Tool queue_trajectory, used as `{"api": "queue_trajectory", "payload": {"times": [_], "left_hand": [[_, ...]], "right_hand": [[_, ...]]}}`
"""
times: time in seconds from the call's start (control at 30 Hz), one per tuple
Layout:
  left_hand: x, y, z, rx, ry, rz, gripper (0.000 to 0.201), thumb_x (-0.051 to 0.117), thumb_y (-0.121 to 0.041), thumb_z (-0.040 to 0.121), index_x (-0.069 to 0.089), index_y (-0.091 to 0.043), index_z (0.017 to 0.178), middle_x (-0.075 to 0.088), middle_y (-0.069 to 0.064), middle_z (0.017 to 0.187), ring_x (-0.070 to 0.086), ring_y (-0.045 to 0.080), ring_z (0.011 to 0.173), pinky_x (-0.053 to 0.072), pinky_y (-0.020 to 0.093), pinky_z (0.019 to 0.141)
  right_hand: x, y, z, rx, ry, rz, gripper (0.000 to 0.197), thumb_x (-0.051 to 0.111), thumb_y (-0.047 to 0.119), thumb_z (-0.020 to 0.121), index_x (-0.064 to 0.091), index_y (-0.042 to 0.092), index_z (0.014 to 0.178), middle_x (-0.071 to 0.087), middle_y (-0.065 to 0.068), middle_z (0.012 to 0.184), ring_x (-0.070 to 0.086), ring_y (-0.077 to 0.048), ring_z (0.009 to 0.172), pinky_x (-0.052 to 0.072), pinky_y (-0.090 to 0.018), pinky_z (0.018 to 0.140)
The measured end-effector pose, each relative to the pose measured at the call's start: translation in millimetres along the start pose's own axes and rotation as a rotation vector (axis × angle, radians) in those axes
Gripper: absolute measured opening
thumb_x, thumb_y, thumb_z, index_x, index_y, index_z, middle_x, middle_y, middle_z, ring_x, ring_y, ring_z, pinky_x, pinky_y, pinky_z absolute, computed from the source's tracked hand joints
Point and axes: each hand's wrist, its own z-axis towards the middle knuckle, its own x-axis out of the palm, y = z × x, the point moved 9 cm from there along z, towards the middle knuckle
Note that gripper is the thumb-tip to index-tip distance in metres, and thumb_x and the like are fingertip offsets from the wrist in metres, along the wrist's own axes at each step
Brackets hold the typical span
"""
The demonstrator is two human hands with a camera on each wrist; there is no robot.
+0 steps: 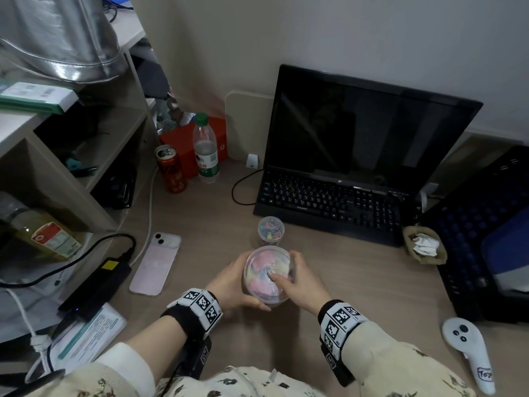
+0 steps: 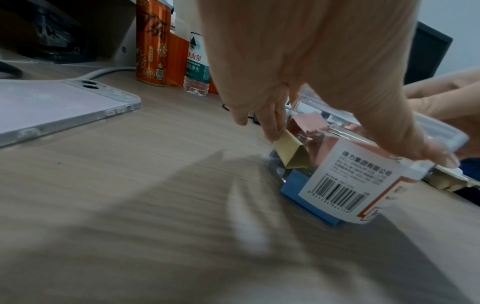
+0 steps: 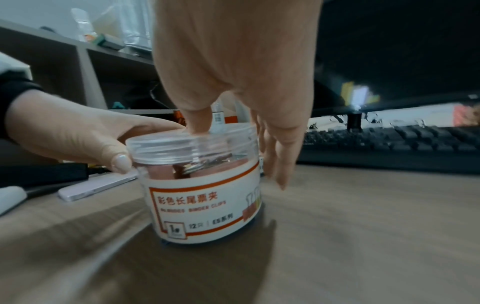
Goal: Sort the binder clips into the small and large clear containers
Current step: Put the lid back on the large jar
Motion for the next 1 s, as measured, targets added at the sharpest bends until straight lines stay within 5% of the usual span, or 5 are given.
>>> {"api": "queue_trajectory", "payload": {"times": [0.13,0.33,0.6,0.77,1.0], "left_hand": [[1.4,2.6,3.0,0.006,0.004,0.023,0.117,0.088,-0.062,0.035,0.025,-0.043,0.132,0.045,-0.017,0.132,0.045,0.003,0.123,0.043,0.033,0.103],[1.7,8.9,10.4,0.017,0.068,0.019,0.128,0.087,-0.058,0.036,0.013,-0.039,0.139,0.039,-0.009,0.142,0.04,0.009,0.132,0.038,0.036,0.109],[9.5,11.5,15.6,0.043,0.088,-0.045,0.124,0.088,-0.043,0.044,0.008,-0.035,0.139,0.033,-0.015,0.141,0.036,0.002,0.13,0.027,0.0,0.098],[8.5,15.0,15.4,0.046,0.078,-0.038,0.11,0.087,-0.05,0.044,0.02,-0.05,0.132,0.046,-0.015,0.136,0.049,0.003,0.124,0.044,0.03,0.103],[8.6,17.3,14.9,0.04,0.066,-0.02,0.108,0.087,-0.05,0.047,0.02,-0.055,0.132,0.048,-0.018,0.135,0.049,-0.001,0.122,0.045,0.029,0.102]], "right_hand": [[0.1,24.7,0.3,-0.177,0.091,-0.186,0.109,0.069,0.068,0.067,0.008,0.036,0.15,0.005,0.01,0.16,0.021,-0.019,0.144,0.023,-0.049,0.117],[27.6,30.8,5.2,-0.278,0.295,-0.6,0.128,0.077,0.067,0.056,-0.015,0.05,0.144,-0.016,0.002,0.16,-0.015,-0.028,0.147,-0.01,-0.066,0.111],[23.9,36.2,3.8,-0.337,0.263,-0.464,0.124,0.079,0.06,0.059,-0.005,0.041,0.148,-0.003,0.005,0.156,0.002,-0.024,0.143,0.019,-0.043,0.115],[26.6,31.6,4.0,-0.328,0.188,-0.401,0.123,0.077,0.061,0.058,-0.003,0.04,0.149,0.002,0.008,0.154,0.008,-0.021,0.141,0.027,-0.042,0.115],[24.8,30.5,2.6,-0.308,0.13,-0.373,0.124,0.075,0.063,0.056,-0.004,0.038,0.148,0.004,0.009,0.152,0.013,-0.021,0.139,0.025,-0.038,0.116]]}}
